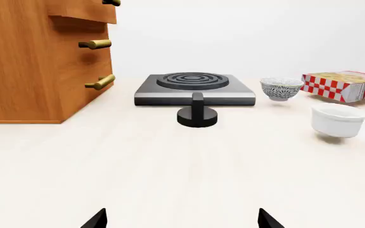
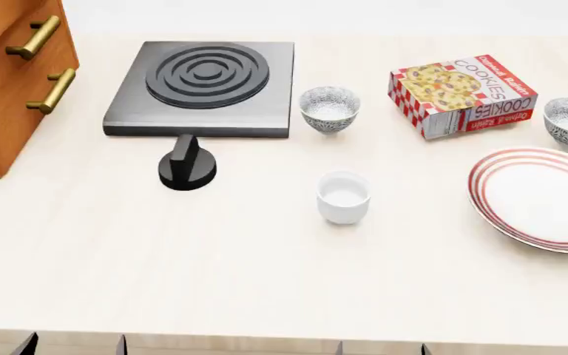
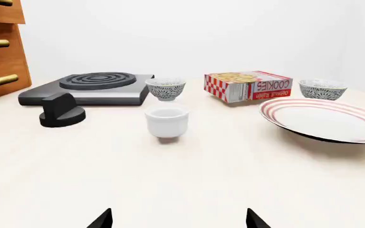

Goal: Pick the akita bowl next to the plate and place it on the plate.

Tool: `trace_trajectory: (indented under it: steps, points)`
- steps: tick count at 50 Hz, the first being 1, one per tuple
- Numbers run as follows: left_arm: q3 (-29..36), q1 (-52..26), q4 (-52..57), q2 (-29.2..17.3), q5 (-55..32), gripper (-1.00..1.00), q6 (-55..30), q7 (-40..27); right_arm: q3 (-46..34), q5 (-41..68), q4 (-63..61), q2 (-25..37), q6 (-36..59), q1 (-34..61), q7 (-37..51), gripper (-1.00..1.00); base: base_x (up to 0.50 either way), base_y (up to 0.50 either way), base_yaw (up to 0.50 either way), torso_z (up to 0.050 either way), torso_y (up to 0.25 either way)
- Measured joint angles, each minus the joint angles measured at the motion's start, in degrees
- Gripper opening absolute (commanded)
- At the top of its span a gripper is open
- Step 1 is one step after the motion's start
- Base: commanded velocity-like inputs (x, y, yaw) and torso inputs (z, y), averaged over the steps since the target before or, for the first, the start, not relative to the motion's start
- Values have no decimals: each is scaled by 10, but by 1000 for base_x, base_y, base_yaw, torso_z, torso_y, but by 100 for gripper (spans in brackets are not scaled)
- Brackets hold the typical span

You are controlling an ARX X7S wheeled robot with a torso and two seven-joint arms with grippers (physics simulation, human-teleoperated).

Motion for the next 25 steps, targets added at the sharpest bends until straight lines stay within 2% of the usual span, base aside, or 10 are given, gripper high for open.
trace_trajectory:
  steps: [25]
  points:
    - [34, 4, 19, -30, -37, 100, -12, -36, -28, 36, -10, 29, 16, -3, 28, 100, 0, 0, 0, 0, 0]
